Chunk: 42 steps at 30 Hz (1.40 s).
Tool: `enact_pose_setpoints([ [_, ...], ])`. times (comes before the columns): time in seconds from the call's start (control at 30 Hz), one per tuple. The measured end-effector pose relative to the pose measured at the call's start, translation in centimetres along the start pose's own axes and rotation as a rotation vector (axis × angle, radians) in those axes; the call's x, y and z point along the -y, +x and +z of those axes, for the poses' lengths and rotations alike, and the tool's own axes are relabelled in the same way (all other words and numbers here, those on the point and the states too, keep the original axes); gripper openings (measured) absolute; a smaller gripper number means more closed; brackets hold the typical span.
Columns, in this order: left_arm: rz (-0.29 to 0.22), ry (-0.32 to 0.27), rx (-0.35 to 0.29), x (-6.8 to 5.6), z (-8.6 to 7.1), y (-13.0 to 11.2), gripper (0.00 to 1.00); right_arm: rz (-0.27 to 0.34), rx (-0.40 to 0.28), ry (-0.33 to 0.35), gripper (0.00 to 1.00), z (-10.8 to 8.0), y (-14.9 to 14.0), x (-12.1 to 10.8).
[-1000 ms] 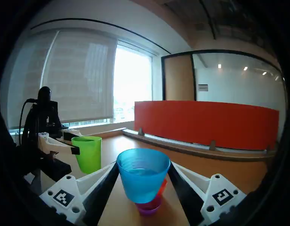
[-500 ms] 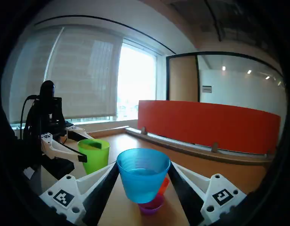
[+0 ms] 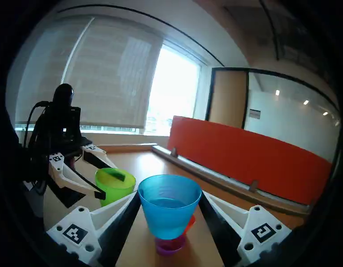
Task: Pour water
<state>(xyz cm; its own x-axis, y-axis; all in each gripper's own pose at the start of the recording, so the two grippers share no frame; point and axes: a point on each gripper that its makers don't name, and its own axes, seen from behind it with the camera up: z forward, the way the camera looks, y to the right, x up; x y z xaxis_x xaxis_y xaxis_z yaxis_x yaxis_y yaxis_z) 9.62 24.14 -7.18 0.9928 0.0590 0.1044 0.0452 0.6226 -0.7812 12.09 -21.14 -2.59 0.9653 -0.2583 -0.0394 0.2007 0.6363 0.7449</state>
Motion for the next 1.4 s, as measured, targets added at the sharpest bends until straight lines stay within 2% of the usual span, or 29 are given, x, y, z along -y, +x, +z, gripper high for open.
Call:
enact_pose_setpoints([
  [0.2,0.012,-0.006,0.004,-0.1,0.2,0.2,0.86,-0.098,0.027,0.017,0.92,0.3,0.4,-0.6],
  [0.8,0.018,-0.017,0.008,-0.2,1.1,0.2,0.86,-0.339,0.057,0.05,0.92,1.8,2.5,-1.1],
  [1.4,0.027,-0.032,0.005,-0.7,1.3,0.4,0.86,-0.54,0.075,0.068,0.92,3.0,3.7,-0.5],
])
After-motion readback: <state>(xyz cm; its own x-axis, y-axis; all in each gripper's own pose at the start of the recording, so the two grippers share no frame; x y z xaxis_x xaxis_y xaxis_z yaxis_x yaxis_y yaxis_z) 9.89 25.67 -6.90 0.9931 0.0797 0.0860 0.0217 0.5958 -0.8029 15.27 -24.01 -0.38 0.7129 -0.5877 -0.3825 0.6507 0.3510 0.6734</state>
